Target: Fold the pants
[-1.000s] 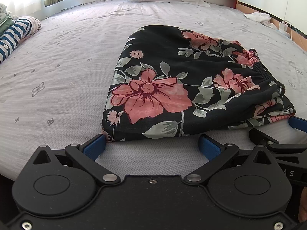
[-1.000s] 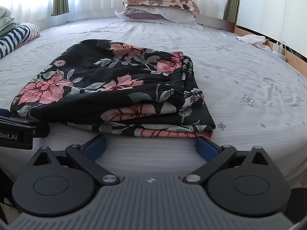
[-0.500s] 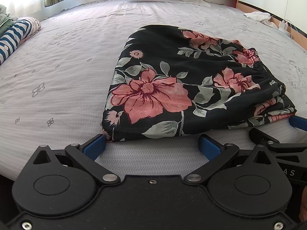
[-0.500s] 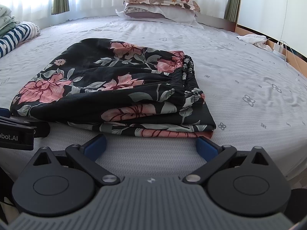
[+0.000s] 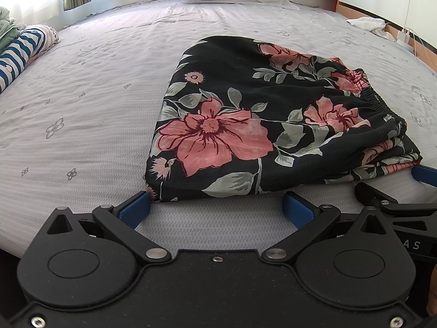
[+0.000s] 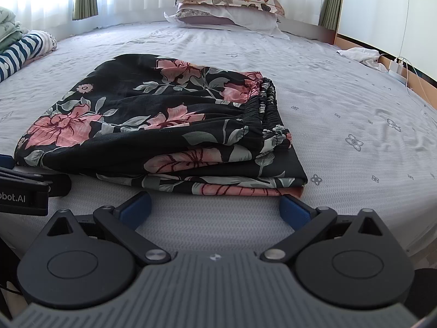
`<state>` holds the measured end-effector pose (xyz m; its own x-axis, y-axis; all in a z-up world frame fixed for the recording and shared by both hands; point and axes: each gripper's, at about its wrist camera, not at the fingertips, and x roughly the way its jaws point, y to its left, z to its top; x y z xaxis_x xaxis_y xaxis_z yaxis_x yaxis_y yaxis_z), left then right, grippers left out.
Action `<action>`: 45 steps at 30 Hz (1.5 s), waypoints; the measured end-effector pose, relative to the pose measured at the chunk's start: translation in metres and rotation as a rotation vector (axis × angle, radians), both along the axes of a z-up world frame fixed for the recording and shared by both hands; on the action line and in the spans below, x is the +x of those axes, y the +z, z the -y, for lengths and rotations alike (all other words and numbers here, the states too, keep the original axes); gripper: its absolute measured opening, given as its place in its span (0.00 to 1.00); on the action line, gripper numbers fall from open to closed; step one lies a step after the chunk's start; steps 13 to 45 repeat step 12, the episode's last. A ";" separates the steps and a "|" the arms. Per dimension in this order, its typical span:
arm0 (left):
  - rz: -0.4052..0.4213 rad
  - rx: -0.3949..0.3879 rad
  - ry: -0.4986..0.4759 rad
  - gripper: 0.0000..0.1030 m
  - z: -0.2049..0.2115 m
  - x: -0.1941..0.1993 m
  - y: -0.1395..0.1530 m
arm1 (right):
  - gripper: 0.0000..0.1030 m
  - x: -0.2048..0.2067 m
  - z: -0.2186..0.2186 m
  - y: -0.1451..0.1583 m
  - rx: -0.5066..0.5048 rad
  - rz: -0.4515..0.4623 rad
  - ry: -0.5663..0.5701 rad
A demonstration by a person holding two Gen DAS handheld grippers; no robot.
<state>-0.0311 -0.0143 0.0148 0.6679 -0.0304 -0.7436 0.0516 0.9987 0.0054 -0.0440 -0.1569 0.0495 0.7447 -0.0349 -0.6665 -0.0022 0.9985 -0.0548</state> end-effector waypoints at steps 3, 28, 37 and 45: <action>0.000 0.000 0.000 1.00 0.000 0.000 0.000 | 1.00 0.000 0.000 0.000 0.000 0.000 0.000; 0.007 0.001 -0.002 1.00 0.000 0.000 0.000 | 1.00 0.000 0.000 0.000 0.000 0.002 0.000; 0.007 0.001 -0.002 1.00 0.000 0.000 0.000 | 1.00 0.000 0.000 0.000 0.000 0.002 0.000; 0.007 0.001 -0.002 1.00 0.000 0.000 0.000 | 1.00 0.000 0.000 0.000 0.000 0.002 0.000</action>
